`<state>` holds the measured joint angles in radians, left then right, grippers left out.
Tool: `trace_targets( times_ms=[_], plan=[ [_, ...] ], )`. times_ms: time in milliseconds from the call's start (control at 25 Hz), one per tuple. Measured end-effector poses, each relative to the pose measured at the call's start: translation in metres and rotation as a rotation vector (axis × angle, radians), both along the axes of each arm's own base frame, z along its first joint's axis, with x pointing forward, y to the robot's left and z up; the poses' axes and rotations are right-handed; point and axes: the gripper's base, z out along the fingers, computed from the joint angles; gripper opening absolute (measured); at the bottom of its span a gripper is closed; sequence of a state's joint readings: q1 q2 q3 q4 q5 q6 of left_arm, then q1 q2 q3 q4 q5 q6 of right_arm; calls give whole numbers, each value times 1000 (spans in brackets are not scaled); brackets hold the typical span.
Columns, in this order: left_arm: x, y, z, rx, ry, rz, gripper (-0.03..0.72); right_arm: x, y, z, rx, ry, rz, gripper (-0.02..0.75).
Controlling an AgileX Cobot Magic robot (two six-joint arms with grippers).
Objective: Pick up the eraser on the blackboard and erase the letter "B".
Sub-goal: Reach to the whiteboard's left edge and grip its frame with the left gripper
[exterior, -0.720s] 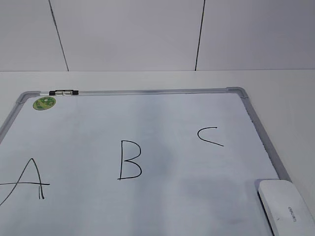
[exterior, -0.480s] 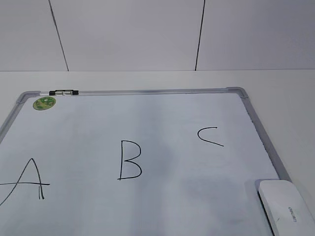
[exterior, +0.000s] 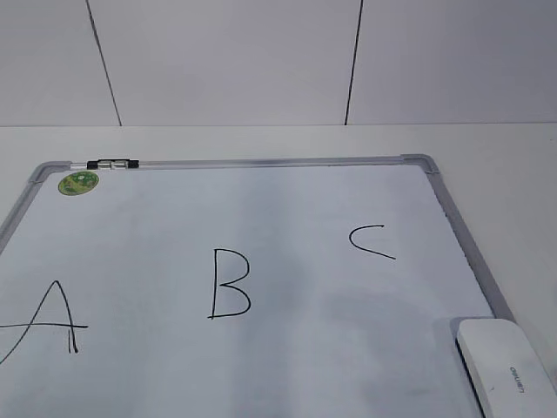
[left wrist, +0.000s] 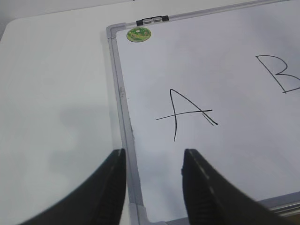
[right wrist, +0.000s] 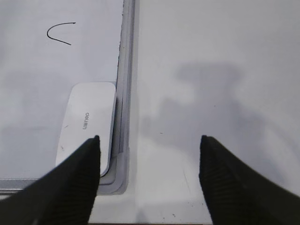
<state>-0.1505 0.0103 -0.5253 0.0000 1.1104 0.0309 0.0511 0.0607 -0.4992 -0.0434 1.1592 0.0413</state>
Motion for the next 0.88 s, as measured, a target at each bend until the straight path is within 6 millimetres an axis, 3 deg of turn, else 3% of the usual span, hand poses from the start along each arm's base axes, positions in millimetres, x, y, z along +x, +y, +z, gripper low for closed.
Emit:
trace_targets(
  times_ms=[600, 880],
  plan=[
    [4, -1, 3, 10, 66, 0, 304, 51, 6, 32, 54, 236, -7, 494],
    [40, -6, 41, 38, 248, 0, 265, 74, 10, 32, 78, 345, 2, 495]
  ],
)
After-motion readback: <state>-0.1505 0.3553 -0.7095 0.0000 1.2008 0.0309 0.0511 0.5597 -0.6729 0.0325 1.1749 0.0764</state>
